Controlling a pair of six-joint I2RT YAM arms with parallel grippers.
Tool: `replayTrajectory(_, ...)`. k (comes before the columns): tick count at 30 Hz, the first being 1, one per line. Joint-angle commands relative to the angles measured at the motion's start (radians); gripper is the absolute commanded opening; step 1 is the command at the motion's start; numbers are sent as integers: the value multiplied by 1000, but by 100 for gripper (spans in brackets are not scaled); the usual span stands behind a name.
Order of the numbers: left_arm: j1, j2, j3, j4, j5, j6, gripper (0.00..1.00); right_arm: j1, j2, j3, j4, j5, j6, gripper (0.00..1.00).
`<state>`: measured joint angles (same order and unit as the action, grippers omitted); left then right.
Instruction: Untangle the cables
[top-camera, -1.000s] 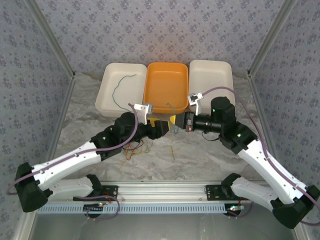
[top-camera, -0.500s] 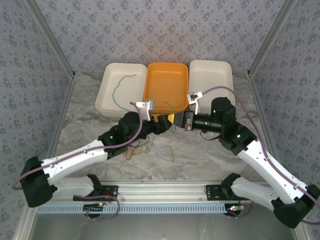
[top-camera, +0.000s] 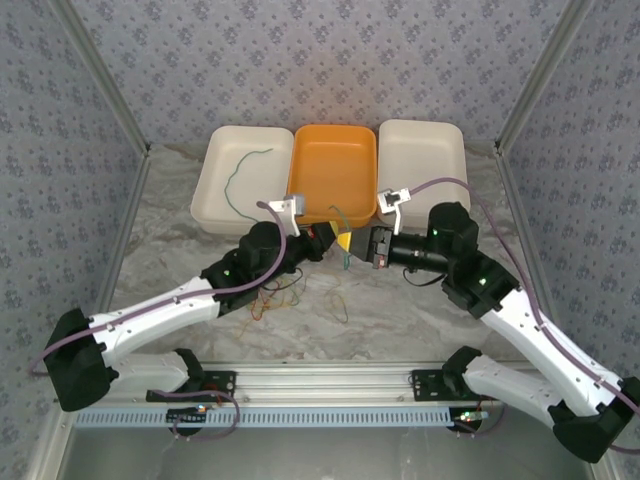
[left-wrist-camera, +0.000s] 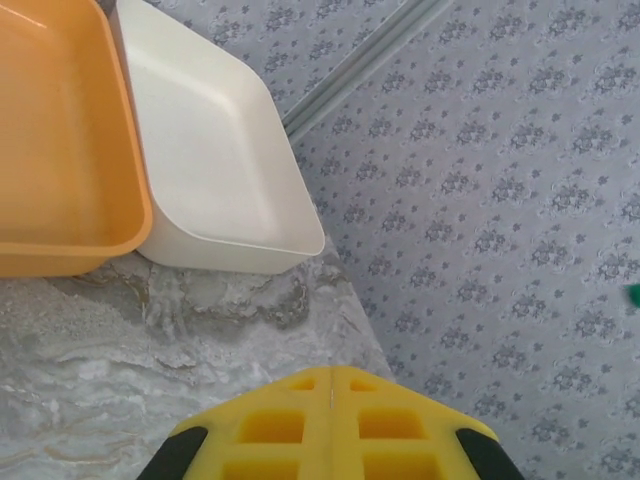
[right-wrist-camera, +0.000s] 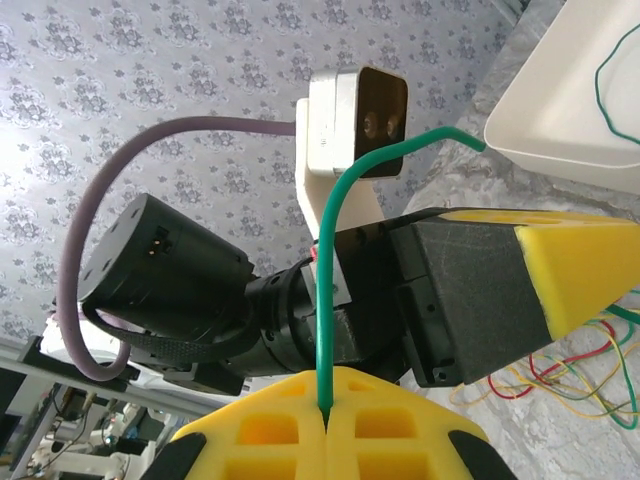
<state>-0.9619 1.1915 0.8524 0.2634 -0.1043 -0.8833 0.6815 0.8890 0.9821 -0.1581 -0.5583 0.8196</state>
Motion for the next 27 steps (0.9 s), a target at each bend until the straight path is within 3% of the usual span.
replayTrajectory(1,21,-19,-21,-7,-44,-30,0,4,-49,-2,25,21,-20,0)
replayTrajectory(4,69,-18,-41,-74,-21,-116,0,7,-95,-20,83,43,-67,0)
replayTrajectory(8,111,-3,-76,-127,7,-248,0,23,-195,-87,199,181,-181,0)
replayTrajectory(15,139,12,-153,-36,61,-433,0,69,-325,-349,749,373,-468,0)
replayTrajectory(22,140,72,-239,162,137,-637,0,153,-300,-358,850,452,-649,0)
replayTrajectory(27,141,122,-286,259,151,-758,0,163,-297,-309,888,465,-684,0)
